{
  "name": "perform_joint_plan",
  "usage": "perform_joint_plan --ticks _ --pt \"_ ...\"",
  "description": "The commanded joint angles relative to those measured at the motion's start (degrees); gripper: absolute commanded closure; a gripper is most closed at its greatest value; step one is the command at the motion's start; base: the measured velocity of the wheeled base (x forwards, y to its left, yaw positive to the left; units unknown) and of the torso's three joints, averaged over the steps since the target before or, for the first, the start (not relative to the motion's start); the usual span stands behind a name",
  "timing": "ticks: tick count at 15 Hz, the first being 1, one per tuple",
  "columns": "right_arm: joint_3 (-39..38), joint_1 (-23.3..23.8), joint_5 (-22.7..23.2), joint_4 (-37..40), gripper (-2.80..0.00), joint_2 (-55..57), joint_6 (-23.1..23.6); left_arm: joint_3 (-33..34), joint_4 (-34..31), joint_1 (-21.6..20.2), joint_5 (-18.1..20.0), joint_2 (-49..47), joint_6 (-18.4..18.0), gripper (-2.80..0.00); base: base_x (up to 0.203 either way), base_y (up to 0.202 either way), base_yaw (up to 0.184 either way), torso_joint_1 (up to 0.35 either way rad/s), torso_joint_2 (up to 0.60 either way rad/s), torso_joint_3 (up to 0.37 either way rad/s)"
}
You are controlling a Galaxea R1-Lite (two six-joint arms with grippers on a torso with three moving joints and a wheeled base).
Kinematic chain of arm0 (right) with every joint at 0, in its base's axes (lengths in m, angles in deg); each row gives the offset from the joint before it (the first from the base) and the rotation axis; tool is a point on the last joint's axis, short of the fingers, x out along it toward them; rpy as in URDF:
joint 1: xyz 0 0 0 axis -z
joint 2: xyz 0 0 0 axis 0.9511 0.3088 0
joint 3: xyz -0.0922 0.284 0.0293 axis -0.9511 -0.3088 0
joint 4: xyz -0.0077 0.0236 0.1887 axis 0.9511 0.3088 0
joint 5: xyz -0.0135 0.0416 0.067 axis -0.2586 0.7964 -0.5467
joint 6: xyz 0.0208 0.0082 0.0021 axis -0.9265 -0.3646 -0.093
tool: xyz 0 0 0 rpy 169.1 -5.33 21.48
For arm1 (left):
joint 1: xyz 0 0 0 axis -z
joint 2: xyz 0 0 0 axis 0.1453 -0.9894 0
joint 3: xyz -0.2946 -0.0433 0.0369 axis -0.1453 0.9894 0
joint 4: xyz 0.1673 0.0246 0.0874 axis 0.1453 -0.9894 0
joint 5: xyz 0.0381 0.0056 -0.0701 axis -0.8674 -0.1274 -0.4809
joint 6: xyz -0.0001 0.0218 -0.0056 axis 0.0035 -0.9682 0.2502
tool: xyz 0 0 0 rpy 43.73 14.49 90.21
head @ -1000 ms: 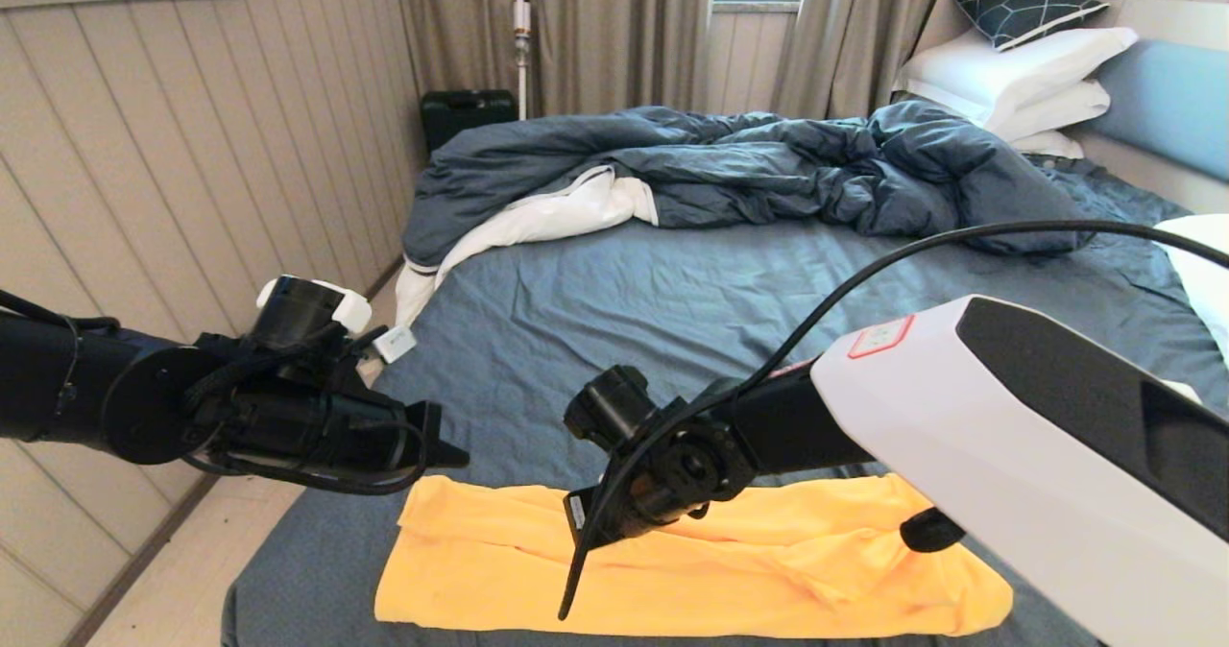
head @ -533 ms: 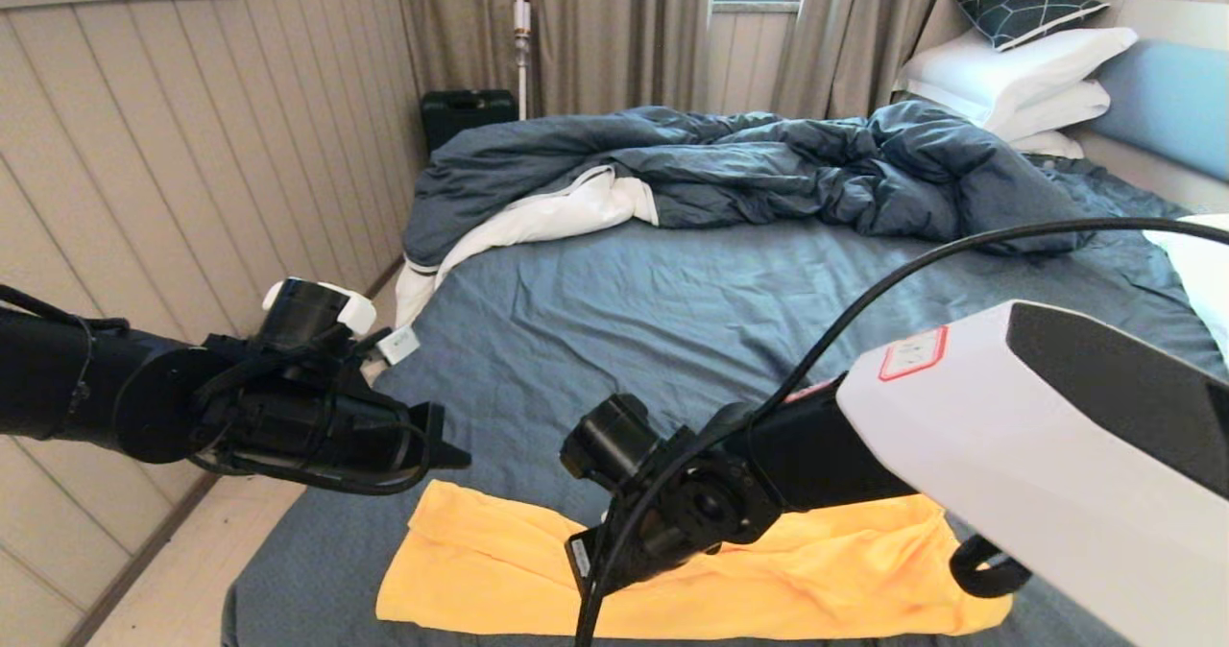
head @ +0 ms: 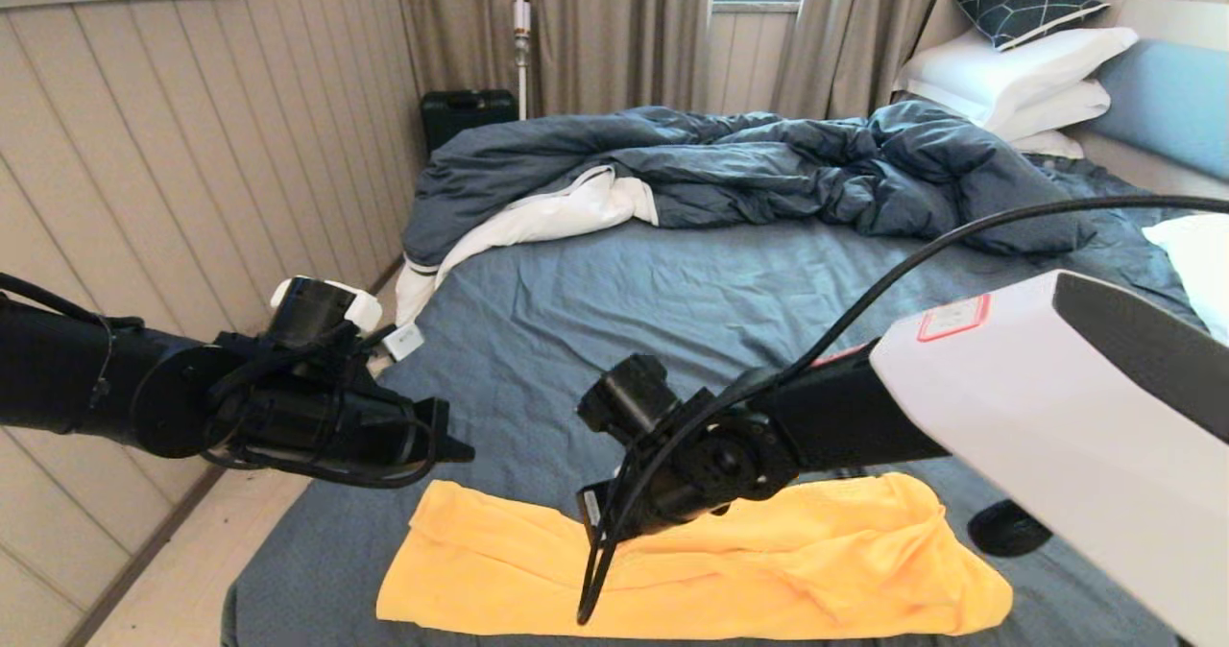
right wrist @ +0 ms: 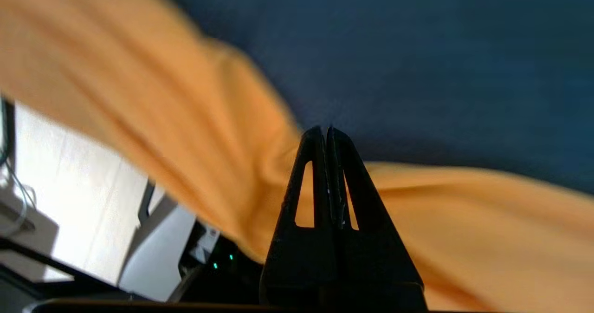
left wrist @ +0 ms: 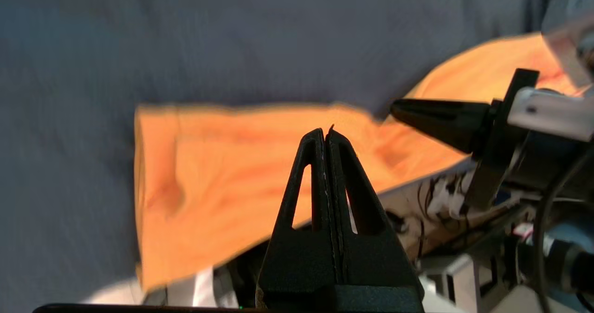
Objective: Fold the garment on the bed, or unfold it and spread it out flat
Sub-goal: Fold the yellow T-shirt
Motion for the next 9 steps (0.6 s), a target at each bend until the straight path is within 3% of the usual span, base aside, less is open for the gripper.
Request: perform_joint_plan --ticks 1,5,9 --pt "0.9 3.3 0.0 0.1 0.0 -3.0 -0.1 -2.1 0.6 0.0 0.1 -1.1 0.1 0.0 0.0 0.0 0.0 0.0 0.0 0.0" --pt "-4.9 12.0 0.1 0.2 0.0 -14.7 0.9 -8.6 -0.1 0.0 -1.1 -4.7 -0.1 0.0 0.0 0.0 0.0 0.0 0.0 0.0" --pt "-17.3 22.0 0.1 -0.2 0.0 -24.6 6.2 -12.2 -0.9 -0.4 -1.5 -9.5 -1.2 0.0 0.0 0.0 0.0 0.0 0.0 0.0"
